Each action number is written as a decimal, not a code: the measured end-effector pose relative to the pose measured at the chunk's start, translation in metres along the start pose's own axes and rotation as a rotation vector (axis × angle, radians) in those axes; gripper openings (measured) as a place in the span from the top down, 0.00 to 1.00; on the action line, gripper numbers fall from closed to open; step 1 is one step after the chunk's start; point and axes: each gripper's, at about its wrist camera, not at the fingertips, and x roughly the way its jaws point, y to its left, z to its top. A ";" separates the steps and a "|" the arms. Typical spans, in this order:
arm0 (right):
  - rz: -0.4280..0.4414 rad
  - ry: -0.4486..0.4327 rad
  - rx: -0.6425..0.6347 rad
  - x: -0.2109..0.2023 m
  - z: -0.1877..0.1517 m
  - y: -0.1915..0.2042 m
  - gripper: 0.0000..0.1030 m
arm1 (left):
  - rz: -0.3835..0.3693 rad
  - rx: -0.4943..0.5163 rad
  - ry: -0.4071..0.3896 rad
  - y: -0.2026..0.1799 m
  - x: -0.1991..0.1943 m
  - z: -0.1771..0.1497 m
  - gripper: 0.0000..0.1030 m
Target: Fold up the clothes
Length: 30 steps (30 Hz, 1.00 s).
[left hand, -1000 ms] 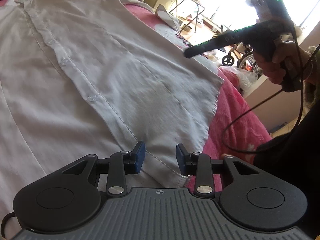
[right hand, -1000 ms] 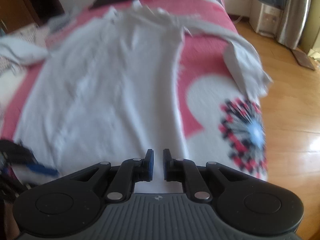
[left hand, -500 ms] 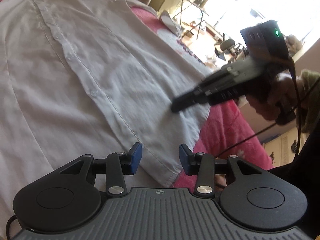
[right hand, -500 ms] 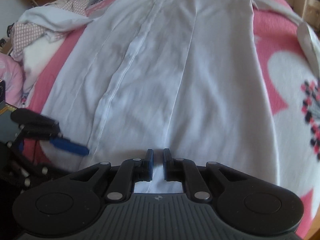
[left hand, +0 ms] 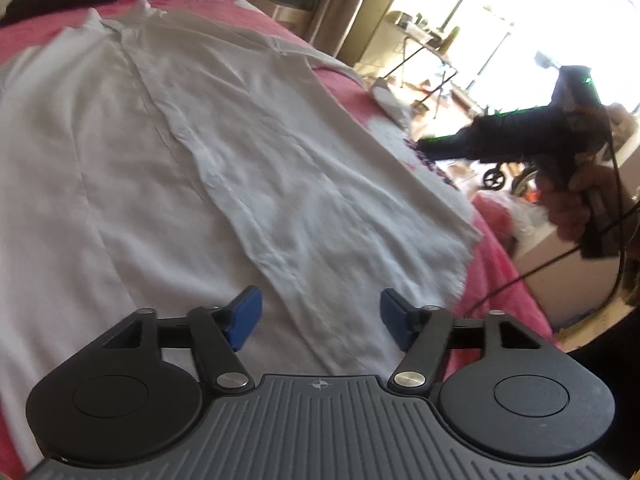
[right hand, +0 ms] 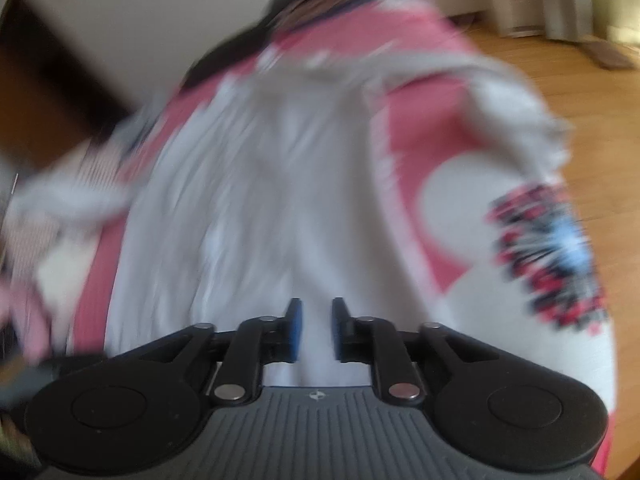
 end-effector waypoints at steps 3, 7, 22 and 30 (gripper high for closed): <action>-0.109 -0.098 0.093 -0.012 0.014 -0.029 0.65 | 0.025 0.032 -0.029 -0.001 0.000 0.005 0.21; -0.207 -0.162 0.138 -0.019 0.032 -0.061 0.53 | 0.002 0.019 -0.039 0.000 0.005 0.013 0.06; -0.433 -0.239 -0.228 0.032 0.046 -0.057 0.30 | -0.022 -0.058 -0.033 0.014 0.033 0.039 0.00; -0.448 -0.252 -0.218 0.049 0.065 -0.072 0.32 | -0.029 -0.055 -0.033 0.017 0.048 0.046 0.01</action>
